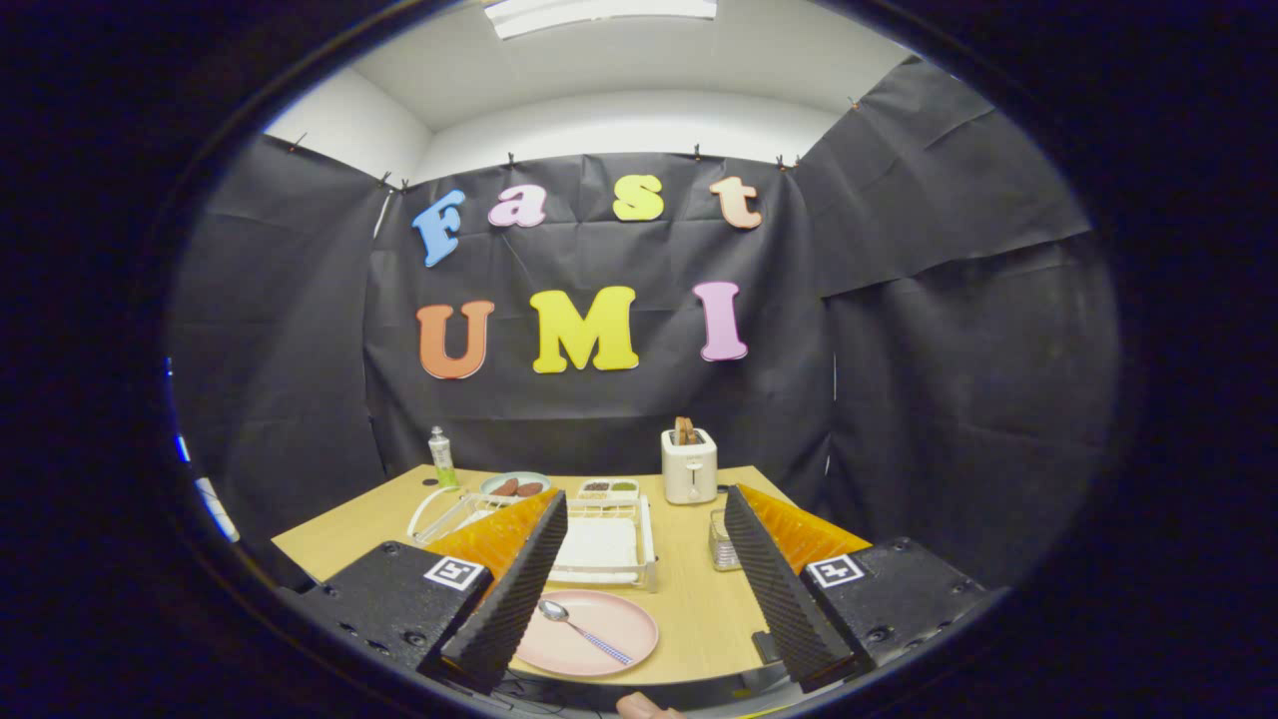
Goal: Take the plate from the dish rack, then take the spoon from the basket and place it into the plate.
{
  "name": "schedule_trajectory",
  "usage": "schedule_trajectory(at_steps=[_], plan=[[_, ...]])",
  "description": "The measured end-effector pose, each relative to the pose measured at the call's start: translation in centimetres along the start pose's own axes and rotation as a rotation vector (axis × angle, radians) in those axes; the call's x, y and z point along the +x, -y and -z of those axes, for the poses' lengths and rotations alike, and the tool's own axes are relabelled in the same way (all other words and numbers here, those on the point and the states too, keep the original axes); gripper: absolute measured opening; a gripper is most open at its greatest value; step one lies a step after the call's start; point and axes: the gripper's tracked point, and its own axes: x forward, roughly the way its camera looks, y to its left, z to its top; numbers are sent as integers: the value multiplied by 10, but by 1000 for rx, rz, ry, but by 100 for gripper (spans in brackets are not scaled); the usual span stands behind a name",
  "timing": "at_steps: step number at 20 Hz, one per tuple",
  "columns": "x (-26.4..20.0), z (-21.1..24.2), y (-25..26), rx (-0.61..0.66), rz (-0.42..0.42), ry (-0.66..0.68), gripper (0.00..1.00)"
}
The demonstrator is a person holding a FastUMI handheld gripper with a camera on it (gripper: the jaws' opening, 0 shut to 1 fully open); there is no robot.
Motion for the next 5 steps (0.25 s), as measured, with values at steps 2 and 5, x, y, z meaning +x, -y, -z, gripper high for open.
schedule_trajectory(at_steps=[2,5], plan=[[-3,0,-3,-16,-4,5,100],[-4,-3,1,-33,17,19,100]])
